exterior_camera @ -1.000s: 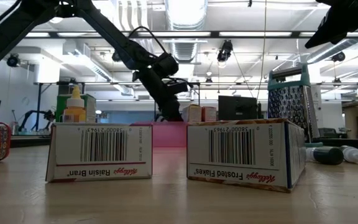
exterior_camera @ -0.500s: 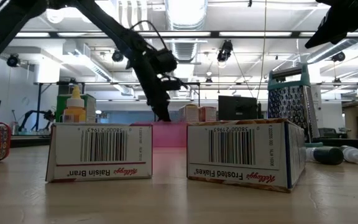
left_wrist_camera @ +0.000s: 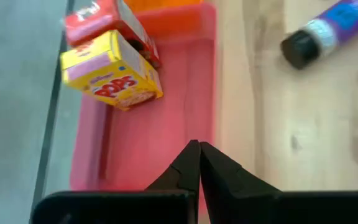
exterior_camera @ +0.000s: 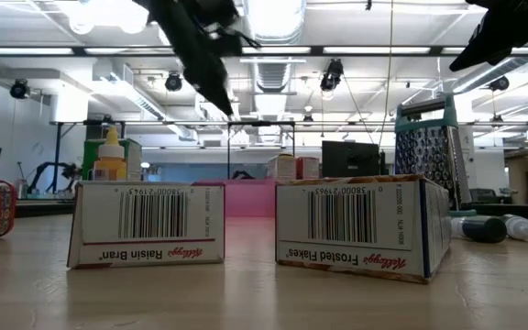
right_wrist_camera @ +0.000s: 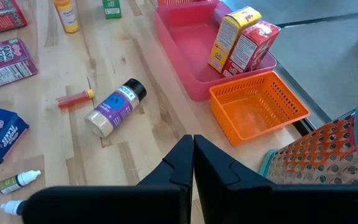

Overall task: Pick & Place Kitchen Items
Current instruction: Put the green cereal box into the pink bin

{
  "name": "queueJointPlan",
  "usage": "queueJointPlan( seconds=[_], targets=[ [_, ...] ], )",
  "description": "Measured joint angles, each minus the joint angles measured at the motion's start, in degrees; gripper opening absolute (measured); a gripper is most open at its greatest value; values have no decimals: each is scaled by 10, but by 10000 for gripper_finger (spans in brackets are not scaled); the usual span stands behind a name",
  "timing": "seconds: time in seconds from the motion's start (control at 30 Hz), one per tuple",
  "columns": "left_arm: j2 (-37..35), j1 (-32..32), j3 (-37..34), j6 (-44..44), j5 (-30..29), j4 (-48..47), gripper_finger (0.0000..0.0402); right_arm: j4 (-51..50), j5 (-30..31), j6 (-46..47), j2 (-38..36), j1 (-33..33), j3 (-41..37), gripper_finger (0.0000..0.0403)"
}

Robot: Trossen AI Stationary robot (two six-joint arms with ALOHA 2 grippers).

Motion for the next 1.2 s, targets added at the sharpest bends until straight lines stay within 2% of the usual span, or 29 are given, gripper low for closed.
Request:
queueJointPlan(
  seconds=[0.2, 0.4, 0.57, 0.77, 1.0, 1.2],
  targets=[
    [-133, -6, -63, -7, 2, -54, 45, 0, 0, -1, 0, 0, 0, 8],
    [-240, -11, -112, -24, 3, -120, 117, 0, 0, -1, 0, 0, 0, 8],
    [-302, -11, -138, -57, 4, -155, 174, 0, 0, -1, 0, 0, 0, 8],
    [-342, -11, -149, -66, 3, -177, 203, 0, 0, 0, 0, 0, 0, 8],
    [-349, -11, -149, -86, 3, -208, 206, 0, 0, -1, 0, 0, 0, 8],
    [-349, -11, -149, -124, 3, -288, 207, 0, 0, -1, 0, 0, 0, 8]
  ],
)
